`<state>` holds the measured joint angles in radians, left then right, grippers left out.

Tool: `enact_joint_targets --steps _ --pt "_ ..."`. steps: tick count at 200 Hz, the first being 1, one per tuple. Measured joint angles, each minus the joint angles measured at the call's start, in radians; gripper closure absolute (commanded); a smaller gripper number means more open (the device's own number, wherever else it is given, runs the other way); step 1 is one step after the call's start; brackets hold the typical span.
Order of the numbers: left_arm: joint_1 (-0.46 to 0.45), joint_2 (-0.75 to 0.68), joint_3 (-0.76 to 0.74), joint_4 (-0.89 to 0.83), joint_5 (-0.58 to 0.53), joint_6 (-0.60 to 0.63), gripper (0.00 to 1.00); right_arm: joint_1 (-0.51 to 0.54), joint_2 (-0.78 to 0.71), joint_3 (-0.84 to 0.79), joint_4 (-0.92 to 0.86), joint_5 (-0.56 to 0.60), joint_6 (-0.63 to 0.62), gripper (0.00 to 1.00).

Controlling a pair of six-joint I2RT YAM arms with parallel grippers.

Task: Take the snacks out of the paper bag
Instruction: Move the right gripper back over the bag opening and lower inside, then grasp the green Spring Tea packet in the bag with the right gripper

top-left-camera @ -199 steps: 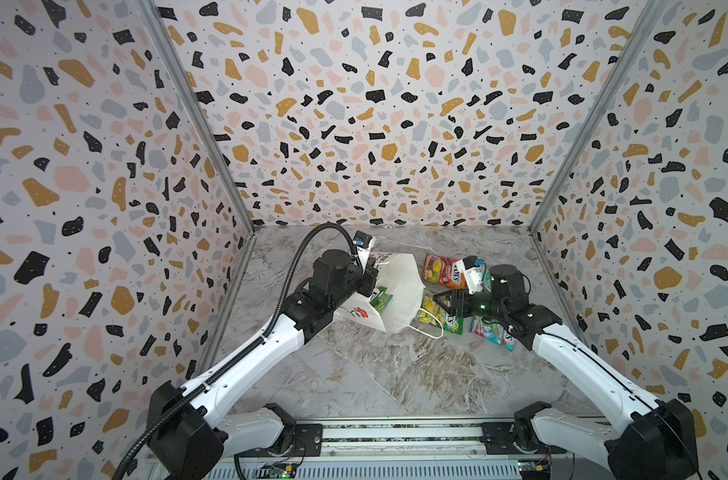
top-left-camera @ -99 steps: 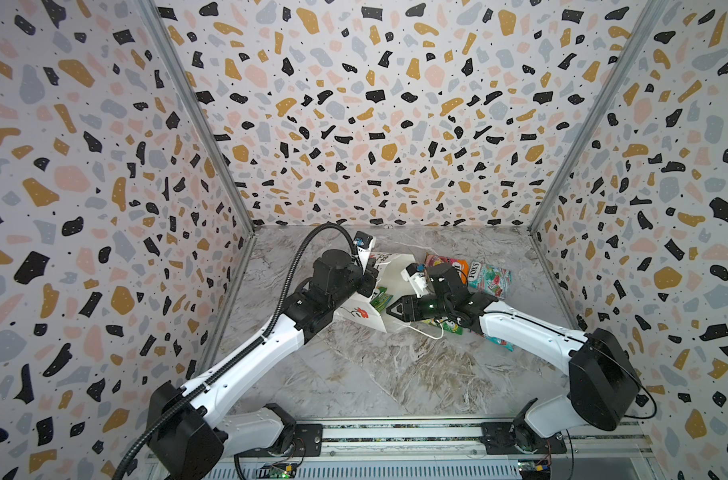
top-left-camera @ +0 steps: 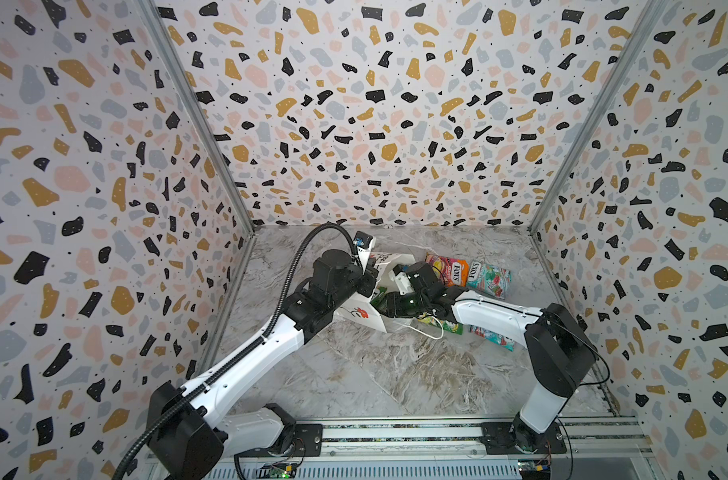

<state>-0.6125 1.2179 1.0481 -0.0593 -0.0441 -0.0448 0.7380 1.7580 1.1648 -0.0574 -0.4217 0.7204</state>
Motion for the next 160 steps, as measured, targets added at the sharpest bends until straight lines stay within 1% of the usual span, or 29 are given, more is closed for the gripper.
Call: enact_joint_targets --steps 18,36,83,138,160 --pt "0.000 0.000 0.000 0.000 0.000 0.000 1.00 0.000 0.022 0.009 0.015 0.003 0.031 0.50" --pt "0.000 0.000 0.000 0.000 0.001 0.000 1.00 0.000 0.039 0.022 0.032 0.004 0.057 0.53" --pt "0.000 0.000 0.000 0.000 0.001 0.000 1.00 -0.014 0.053 0.034 0.066 -0.005 0.096 0.54" --pt "0.000 0.000 0.000 0.000 0.003 0.000 1.00 -0.043 0.056 0.038 0.080 -0.008 0.127 0.54" --pt "0.000 0.000 0.000 0.000 0.006 0.000 1.00 -0.047 0.080 0.065 0.077 0.001 0.134 0.53"
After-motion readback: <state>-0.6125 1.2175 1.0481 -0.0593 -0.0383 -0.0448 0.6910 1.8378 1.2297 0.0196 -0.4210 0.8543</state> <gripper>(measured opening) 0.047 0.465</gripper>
